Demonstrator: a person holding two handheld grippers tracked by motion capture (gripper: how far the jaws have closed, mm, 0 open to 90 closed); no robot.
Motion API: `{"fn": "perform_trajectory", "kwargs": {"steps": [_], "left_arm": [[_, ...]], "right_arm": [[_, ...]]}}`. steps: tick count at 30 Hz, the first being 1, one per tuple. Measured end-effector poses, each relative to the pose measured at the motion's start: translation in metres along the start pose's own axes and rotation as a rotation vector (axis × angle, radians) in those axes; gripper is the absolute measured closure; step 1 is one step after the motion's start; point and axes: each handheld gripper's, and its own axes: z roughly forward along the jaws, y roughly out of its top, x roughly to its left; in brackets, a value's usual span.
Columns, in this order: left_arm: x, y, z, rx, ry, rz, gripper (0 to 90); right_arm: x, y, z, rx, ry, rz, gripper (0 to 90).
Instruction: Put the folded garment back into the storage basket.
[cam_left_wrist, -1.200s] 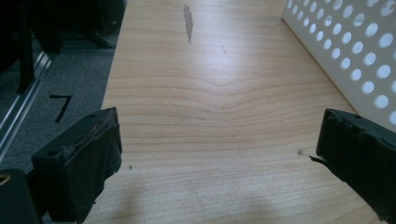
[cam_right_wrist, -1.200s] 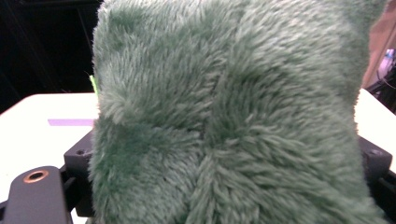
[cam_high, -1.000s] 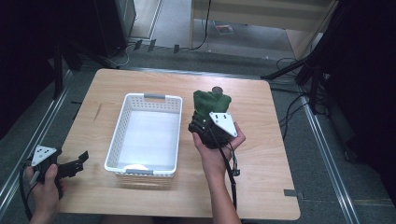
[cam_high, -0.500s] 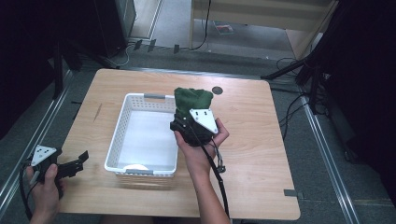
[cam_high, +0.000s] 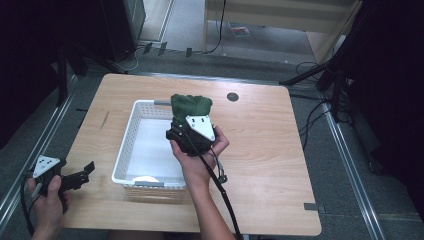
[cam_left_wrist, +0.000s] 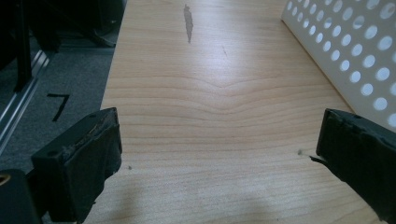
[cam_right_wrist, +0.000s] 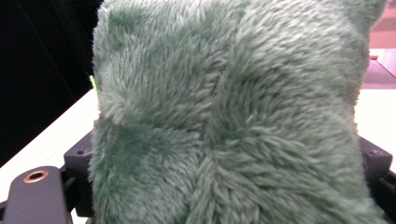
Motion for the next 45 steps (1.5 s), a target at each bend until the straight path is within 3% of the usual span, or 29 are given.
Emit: {"fn": "perform_trajectory", "kwargs": {"steps": [16, 18, 22, 29, 33, 45], "left_arm": [[0.000, 0.000, 0.000, 0.002, -0.001, -0.003, 1.2], [0.000, 0.000, 0.001, 0.001, 0.000, -0.003, 1.2], [0.000, 0.000, 0.000, 0.003, -0.001, -0.002, 1.2], [0.000, 0.000, 0.000, 0.007, -0.002, 0.000, 1.2], [0.000, 0.000, 0.000, 0.009, -0.001, -0.001, 1.2], [0.000, 0.000, 0.001, 0.010, -0.003, -0.001, 1.2]], "right_arm": [[0.039, -0.008, 0.012, 0.058, 0.052, -0.021, 12.8], [0.045, -0.012, 0.017, 0.096, 0.080, -0.009, 12.8], [0.050, -0.017, 0.023, 0.139, 0.086, -0.002, 12.8], [0.058, -0.026, 0.038, 0.265, 0.122, 0.037, 12.9], [0.059, -0.031, 0.047, 0.318, 0.118, 0.051, 13.0], [0.067, -0.044, 0.068, 0.377, 0.130, 0.029, 13.2]]}}
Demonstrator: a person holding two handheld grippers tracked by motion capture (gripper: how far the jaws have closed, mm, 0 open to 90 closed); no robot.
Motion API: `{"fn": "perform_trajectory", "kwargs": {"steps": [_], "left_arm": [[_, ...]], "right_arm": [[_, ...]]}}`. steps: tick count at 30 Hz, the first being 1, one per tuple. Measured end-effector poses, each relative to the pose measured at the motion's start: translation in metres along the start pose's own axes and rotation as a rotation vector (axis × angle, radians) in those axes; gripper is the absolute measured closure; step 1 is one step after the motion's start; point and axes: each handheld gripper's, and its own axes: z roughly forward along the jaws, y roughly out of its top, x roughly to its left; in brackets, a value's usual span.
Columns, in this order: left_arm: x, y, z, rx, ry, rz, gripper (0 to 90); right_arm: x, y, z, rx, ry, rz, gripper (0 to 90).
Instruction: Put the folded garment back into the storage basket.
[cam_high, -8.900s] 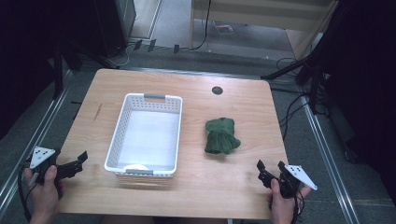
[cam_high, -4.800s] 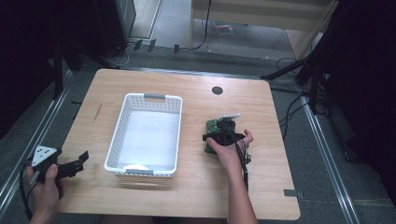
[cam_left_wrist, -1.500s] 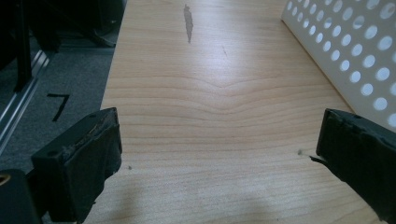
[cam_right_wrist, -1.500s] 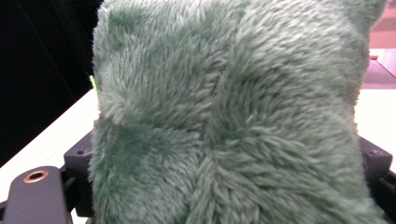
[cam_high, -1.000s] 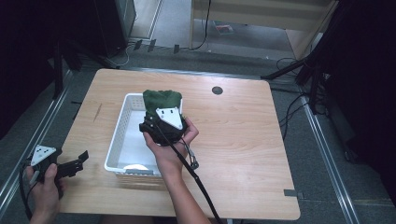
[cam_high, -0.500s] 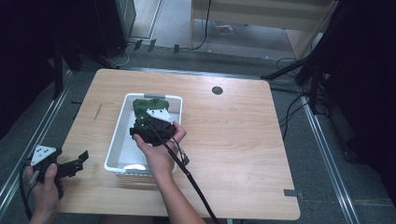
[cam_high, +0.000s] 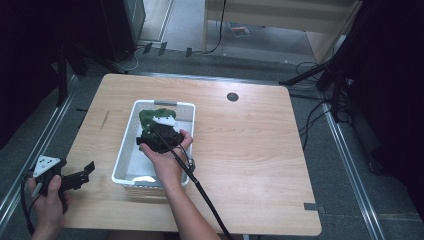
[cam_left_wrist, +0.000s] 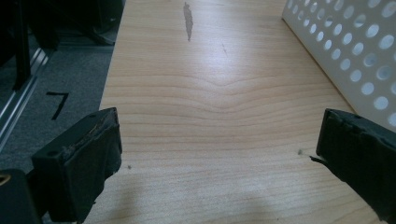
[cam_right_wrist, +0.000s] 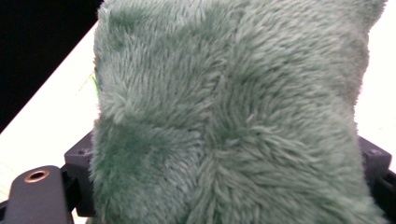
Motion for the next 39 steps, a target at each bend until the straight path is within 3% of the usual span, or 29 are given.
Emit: {"fn": "perform_trajectory", "kwargs": {"steps": [8, 20, 28, 34, 39], "left_arm": [[0.000, 0.000, 0.000, 0.001, 0.000, 0.001, 1.2], [0.000, 0.000, 0.000, 0.003, -0.002, 0.001, 1.2], [0.000, 0.000, 0.000, 0.003, -0.003, 0.000, 1.2], [0.000, 0.000, 0.001, 0.004, -0.002, -0.002, 1.2], [0.000, 0.000, 0.000, 0.004, -0.005, -0.002, 1.2]], "right_arm": [[0.002, -0.005, 0.012, 0.007, 0.019, -0.011, 13.2], [-0.004, -0.010, 0.032, 0.144, 0.015, 0.040, 12.9], [-0.006, -0.011, 0.035, 0.196, 0.006, 0.058, 11.5], [-0.007, -0.011, 0.037, 0.235, 0.028, 0.054, 8.0], [-0.008, -0.010, 0.037, 0.256, 0.029, 0.084, 4.8]]}}
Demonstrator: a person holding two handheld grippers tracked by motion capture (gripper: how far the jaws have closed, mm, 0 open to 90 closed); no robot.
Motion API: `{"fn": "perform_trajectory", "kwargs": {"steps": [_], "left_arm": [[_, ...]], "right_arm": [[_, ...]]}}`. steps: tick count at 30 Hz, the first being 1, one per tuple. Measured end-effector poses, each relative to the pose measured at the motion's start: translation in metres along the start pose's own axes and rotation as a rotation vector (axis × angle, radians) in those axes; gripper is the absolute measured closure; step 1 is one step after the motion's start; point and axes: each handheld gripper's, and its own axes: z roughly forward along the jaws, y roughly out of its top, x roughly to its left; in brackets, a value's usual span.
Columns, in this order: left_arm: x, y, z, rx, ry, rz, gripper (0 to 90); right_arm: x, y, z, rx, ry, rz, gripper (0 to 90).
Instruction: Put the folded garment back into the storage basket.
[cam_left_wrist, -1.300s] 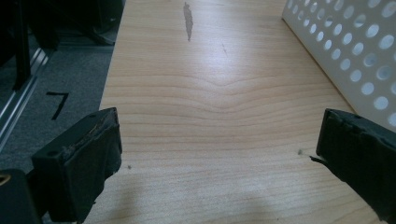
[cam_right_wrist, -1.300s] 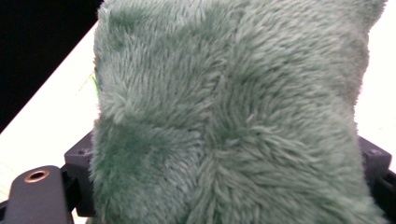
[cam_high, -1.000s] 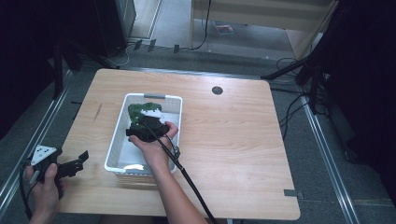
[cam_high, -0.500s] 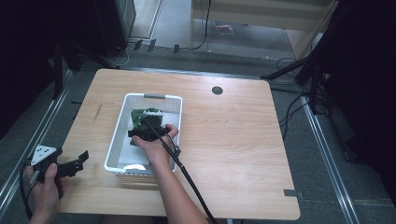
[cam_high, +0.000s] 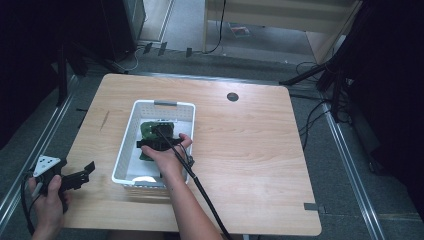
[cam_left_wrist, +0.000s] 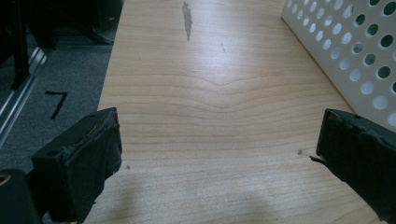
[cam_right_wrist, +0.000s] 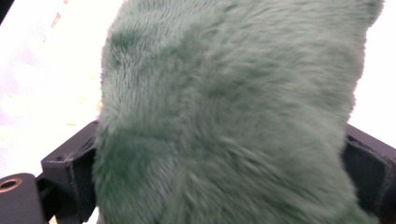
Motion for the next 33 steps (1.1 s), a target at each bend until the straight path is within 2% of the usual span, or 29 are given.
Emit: {"fn": "perform_trajectory", "kwargs": {"steps": [4, 7, 11, 18, 21, 26, 33], "left_arm": [[0.000, 0.000, 0.000, 0.000, 0.001, 0.001, 1.2], [0.000, 0.000, 0.000, 0.001, 0.001, 0.001, 1.2], [0.000, 0.000, 0.000, 0.000, 0.002, 0.002, 1.2], [0.000, 0.000, 0.000, 0.002, 0.001, 0.004, 1.2], [0.000, 0.000, 0.000, 0.000, 0.001, 0.004, 1.2], [0.000, 0.000, 0.000, 0.001, 0.000, 0.000, 1.2], [0.000, 0.000, 0.001, 0.002, 0.003, 0.004, 1.2]], "right_arm": [[0.000, 0.001, -0.001, 0.014, 0.004, 0.016, 1.7], [-0.001, 0.002, -0.003, -0.001, 0.006, 0.022, 0.0], [0.004, 0.004, -0.008, -0.033, -0.030, -0.008, 0.0], [0.017, 0.010, -0.024, -0.106, -0.046, -0.080, 0.0], [0.019, 0.012, -0.029, -0.130, -0.050, -0.087, 0.0], [0.019, 0.015, -0.043, -0.174, -0.037, -0.103, 0.0], [0.011, 0.016, -0.065, -0.238, -0.019, -0.125, 0.0]]}}
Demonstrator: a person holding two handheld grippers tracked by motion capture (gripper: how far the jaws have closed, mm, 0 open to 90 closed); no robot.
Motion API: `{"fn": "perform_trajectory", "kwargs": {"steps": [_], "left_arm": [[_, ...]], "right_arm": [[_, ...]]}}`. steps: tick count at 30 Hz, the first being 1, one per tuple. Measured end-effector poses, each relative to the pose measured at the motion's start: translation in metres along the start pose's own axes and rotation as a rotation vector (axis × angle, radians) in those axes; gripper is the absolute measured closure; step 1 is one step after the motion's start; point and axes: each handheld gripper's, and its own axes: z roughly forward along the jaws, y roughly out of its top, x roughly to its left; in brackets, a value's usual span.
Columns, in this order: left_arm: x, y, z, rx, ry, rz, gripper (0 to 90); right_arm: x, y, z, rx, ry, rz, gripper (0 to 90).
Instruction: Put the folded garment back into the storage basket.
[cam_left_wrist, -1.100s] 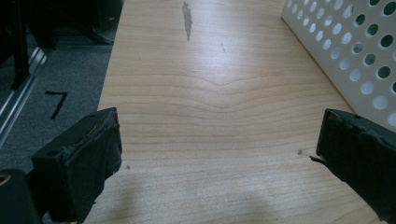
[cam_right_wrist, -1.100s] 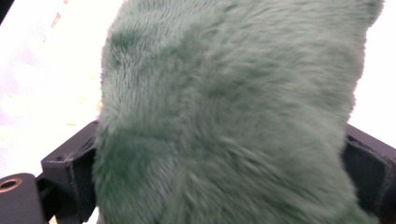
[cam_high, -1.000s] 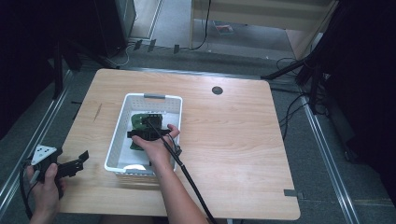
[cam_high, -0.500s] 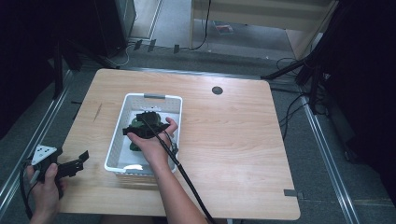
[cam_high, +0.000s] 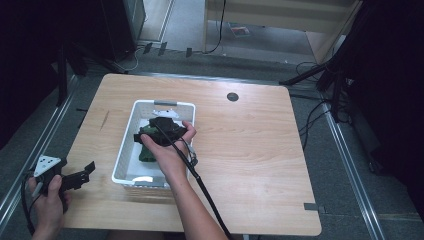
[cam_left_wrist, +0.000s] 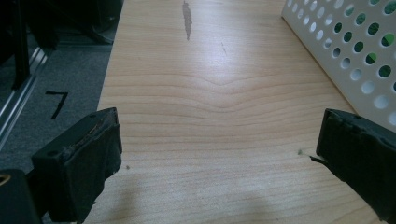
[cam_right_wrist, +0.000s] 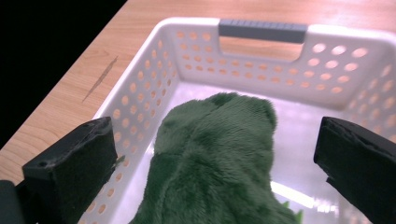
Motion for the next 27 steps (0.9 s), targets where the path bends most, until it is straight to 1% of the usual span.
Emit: {"fn": "perform_trajectory", "kwargs": {"steps": [3, 8, 12, 14, 16, 17, 21, 23, 27], "left_arm": [[0.000, 0.000, 0.000, -0.001, 0.000, -0.004, 1.2], [0.000, 0.000, 0.000, -0.003, 0.002, -0.001, 1.2], [0.000, 0.000, 0.000, -0.004, 0.006, -0.002, 1.2], [0.000, 0.000, 0.000, -0.003, 0.007, 0.004, 1.2], [0.000, 0.000, 0.000, -0.004, 0.009, 0.006, 1.2], [0.000, 0.000, -0.001, -0.003, 0.009, 0.007, 1.2], [-0.001, 0.000, -0.001, -0.007, 0.009, 0.007, 1.2], [-0.001, 0.000, -0.001, -0.008, 0.010, 0.008, 1.2], [-0.001, 0.000, -0.001, -0.008, 0.011, 0.006, 1.2]], "right_arm": [[-0.006, 0.001, -0.009, -0.022, -0.003, -0.006, 0.0], [-0.023, 0.002, -0.027, -0.061, 0.009, -0.004, 0.0], [-0.040, -0.001, -0.038, -0.080, 0.004, 0.020, 0.0], [-0.049, -0.004, -0.044, -0.088, 0.009, 0.026, 0.0], [-0.056, -0.006, -0.048, -0.092, 0.011, 0.027, 0.0], [-0.062, -0.008, -0.051, -0.094, 0.015, 0.019, 0.0], [-0.077, -0.013, -0.061, -0.104, 0.017, 0.024, 0.0], [-0.087, -0.017, -0.066, -0.104, 0.005, 0.030, 0.0], [-0.106, -0.023, -0.073, -0.116, 0.007, 0.037, 0.0]]}}
